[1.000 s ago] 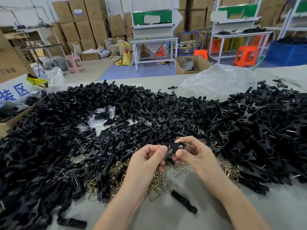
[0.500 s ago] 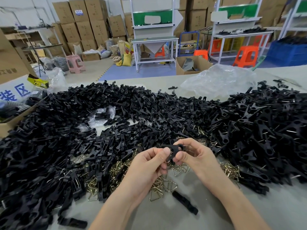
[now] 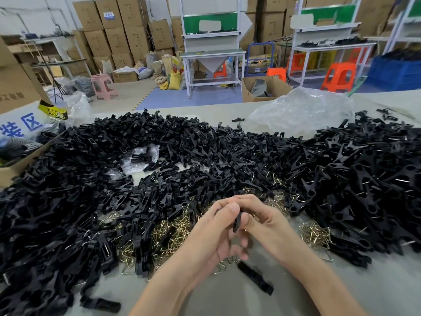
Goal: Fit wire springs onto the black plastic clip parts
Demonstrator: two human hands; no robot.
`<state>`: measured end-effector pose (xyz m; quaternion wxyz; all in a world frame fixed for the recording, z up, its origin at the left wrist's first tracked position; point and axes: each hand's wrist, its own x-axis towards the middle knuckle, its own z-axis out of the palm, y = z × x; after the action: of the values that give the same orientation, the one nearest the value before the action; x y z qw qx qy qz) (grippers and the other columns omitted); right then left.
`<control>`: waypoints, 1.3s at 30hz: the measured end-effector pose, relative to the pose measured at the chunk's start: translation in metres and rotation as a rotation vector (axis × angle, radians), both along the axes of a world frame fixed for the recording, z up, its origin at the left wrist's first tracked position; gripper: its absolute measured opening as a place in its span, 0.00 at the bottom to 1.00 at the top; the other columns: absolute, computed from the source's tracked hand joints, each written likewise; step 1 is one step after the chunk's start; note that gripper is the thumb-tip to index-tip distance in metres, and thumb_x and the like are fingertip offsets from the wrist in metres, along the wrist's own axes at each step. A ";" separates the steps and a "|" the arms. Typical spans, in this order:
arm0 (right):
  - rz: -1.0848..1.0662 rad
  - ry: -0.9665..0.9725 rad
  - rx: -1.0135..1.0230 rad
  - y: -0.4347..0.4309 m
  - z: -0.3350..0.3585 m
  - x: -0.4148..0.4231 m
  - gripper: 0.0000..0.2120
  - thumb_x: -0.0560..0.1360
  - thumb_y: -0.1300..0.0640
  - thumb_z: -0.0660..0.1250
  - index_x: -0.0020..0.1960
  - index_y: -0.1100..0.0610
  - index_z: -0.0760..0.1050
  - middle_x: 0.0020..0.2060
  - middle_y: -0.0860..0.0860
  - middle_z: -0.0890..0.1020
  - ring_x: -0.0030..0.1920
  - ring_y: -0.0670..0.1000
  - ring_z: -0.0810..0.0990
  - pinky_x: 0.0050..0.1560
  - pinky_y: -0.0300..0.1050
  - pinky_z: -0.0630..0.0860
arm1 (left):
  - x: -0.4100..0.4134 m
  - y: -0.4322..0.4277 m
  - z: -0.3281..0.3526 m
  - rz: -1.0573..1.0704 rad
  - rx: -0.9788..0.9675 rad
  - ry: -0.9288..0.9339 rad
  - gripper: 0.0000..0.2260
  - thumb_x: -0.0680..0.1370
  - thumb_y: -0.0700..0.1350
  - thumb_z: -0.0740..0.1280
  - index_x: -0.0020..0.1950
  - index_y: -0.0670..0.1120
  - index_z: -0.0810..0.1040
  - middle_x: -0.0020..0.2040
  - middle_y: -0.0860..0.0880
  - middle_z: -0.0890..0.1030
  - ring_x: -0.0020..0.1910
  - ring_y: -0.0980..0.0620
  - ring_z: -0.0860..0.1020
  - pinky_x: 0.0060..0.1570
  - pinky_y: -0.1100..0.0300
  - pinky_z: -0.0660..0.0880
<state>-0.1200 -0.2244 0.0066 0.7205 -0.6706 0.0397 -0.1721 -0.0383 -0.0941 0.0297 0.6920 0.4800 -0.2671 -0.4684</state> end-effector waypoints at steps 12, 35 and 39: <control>-0.137 -0.019 -0.284 0.013 -0.005 0.003 0.07 0.79 0.55 0.70 0.52 0.46 0.85 0.59 0.39 0.77 0.38 0.50 0.85 0.27 0.43 0.80 | -0.003 -0.006 0.000 0.139 0.130 0.046 0.18 0.82 0.49 0.60 0.61 0.36 0.77 0.30 0.52 0.63 0.27 0.53 0.61 0.33 0.56 0.70; -0.093 -0.012 -0.303 0.001 -0.004 0.002 0.24 0.72 0.51 0.75 0.66 0.35 0.76 0.56 0.45 0.83 0.49 0.48 0.85 0.50 0.45 0.80 | 0.010 0.001 -0.008 0.078 0.034 -0.128 0.08 0.71 0.52 0.67 0.42 0.51 0.83 0.30 0.51 0.69 0.24 0.54 0.63 0.33 0.57 0.74; -0.018 -0.035 -0.176 0.003 -0.003 0.002 0.23 0.71 0.56 0.76 0.65 0.42 0.80 0.57 0.56 0.80 0.42 0.56 0.86 0.42 0.47 0.82 | 0.009 0.001 -0.009 0.094 0.037 -0.132 0.10 0.77 0.49 0.64 0.43 0.49 0.83 0.29 0.50 0.70 0.23 0.54 0.66 0.32 0.57 0.74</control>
<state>-0.1182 -0.2213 0.0039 0.6578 -0.7278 0.0179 -0.1931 -0.0289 -0.0934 0.0206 0.6852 0.5344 -0.2807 -0.4077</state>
